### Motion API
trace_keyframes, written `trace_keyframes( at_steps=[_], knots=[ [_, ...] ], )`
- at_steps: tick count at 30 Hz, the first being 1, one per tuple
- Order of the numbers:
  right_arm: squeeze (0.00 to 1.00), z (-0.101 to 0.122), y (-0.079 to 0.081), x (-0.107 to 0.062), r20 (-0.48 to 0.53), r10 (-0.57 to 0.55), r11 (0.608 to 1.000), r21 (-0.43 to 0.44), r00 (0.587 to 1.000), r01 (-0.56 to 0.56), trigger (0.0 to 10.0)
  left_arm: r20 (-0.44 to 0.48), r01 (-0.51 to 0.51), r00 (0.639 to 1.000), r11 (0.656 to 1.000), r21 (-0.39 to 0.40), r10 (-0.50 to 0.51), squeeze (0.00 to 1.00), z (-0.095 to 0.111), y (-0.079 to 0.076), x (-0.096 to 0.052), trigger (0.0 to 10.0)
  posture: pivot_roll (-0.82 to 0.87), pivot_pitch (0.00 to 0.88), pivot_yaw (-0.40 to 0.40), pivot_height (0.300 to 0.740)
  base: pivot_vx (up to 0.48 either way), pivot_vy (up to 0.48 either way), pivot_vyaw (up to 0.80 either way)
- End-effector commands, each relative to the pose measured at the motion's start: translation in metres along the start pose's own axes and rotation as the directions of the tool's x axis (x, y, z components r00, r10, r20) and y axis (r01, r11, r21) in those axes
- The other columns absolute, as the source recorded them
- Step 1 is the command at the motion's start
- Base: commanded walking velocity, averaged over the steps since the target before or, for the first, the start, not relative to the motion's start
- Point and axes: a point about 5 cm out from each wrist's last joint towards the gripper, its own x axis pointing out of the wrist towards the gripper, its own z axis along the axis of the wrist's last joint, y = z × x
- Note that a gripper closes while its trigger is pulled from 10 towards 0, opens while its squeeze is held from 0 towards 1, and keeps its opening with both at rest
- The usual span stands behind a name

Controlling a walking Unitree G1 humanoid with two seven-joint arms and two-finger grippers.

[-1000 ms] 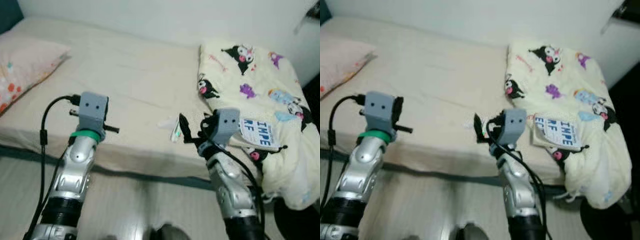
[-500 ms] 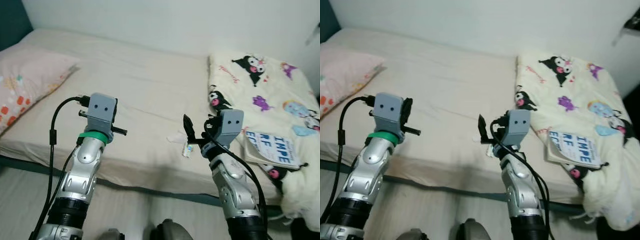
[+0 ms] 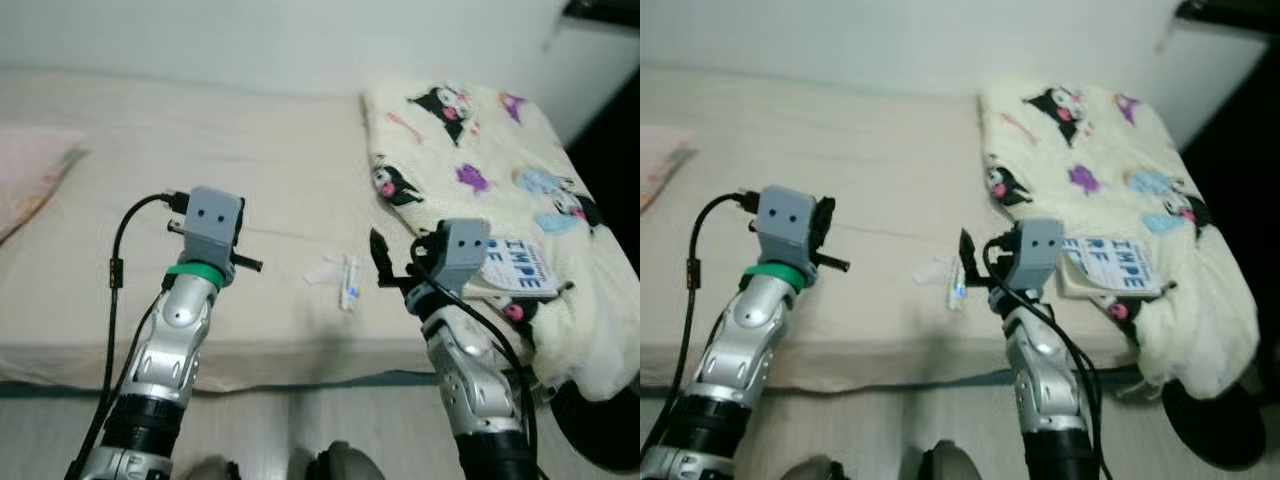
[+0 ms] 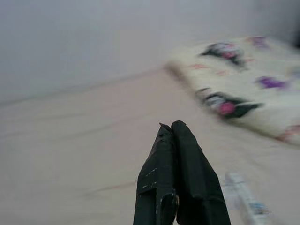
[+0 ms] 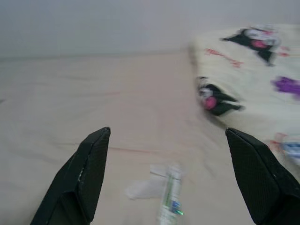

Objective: Clean up the room

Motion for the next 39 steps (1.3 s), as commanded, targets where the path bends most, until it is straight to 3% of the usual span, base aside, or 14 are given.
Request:
trace_keyframes(
  at_steps=[1, 19, 39],
  knots=[
    [0.0, -0.0046, -0.0026, -0.0015, -0.019, -0.012, 1.0, -0.007, 1.0, 0.012, 10.0, -0.025, 0.005, 1.0, 1.0, -0.018, -0.005, 0.0, -0.006, 0.0003, -0.0031, 10.0, -0.07, 0.052, -0.023, 0.698, 0.0, 0.0, 0.0],
    [0.0, 0.0013, -0.0042, 0.0039, 0.009, -0.035, 0.998, -0.05, 0.999, 0.036, 10.0, -0.035, 0.008, 0.999, 0.999, -0.04, -0.01, 0.0, -0.0068, -0.0008, -0.0033, 10.0, -0.07, 0.049, -0.021, 0.74, 0.0, 0.0, 0.0],
    [0.0, 0.0, 0.0021, 0.0041, 0.016, -0.02, 0.999, -0.029, 1.0, 0.021, 10.0, -0.06, 0.017, 0.998, 0.999, -0.048, -0.019, 0.0, -0.0119, -0.0017, -0.0054, 10.0, -0.06, 0.058, -0.011, 0.74, 0.0, 0.0, 0.0]
  ],
)
